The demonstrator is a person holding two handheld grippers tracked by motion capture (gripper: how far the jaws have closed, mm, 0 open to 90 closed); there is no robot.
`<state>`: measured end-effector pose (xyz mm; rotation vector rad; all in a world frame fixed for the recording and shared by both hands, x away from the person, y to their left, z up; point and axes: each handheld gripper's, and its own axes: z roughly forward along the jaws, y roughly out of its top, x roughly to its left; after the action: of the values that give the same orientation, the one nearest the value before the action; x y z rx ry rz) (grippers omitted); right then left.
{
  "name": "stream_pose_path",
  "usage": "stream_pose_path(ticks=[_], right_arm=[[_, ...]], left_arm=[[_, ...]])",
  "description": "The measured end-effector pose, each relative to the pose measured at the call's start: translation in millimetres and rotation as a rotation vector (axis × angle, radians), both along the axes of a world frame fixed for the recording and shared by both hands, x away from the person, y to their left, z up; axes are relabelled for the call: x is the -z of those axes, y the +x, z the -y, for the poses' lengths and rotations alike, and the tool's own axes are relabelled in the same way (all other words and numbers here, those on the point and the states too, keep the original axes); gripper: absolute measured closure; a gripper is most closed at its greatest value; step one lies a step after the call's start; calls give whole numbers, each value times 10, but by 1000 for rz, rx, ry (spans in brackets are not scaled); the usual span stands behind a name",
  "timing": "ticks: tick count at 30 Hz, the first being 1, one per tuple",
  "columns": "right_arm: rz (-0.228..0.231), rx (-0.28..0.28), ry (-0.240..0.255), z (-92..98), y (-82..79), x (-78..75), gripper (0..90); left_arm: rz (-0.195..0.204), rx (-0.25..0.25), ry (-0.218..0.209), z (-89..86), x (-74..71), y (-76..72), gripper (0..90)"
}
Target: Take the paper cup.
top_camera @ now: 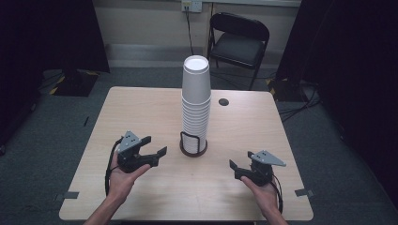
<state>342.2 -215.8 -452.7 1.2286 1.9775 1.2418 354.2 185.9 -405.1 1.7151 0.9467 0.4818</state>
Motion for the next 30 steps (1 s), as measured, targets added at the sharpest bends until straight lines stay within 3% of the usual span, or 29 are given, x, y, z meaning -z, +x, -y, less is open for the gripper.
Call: stream_pose_path(ticks=[3,10,14,23,26,30], right_arm=[[-5,-4,5,-17,-14,-5,183],[-9,-13,6,-37,-6,-3,183],[-17,-11,5,-28,1,14,183],[-23,-18,6,-19,-14,27,183],[-24,-18,7,-20,-14,33,183],[-32,-18,12,-9,4,56,183]], left_arm=[[35,25,-4,26,-139,-11,201],[72,60,9,153,-380,45,196],[97,91,-6,239,-585,120,194],[143,107,-32,366,-902,257,161],[176,112,-41,428,-1064,306,159],[183,121,-52,469,-1176,355,161]])
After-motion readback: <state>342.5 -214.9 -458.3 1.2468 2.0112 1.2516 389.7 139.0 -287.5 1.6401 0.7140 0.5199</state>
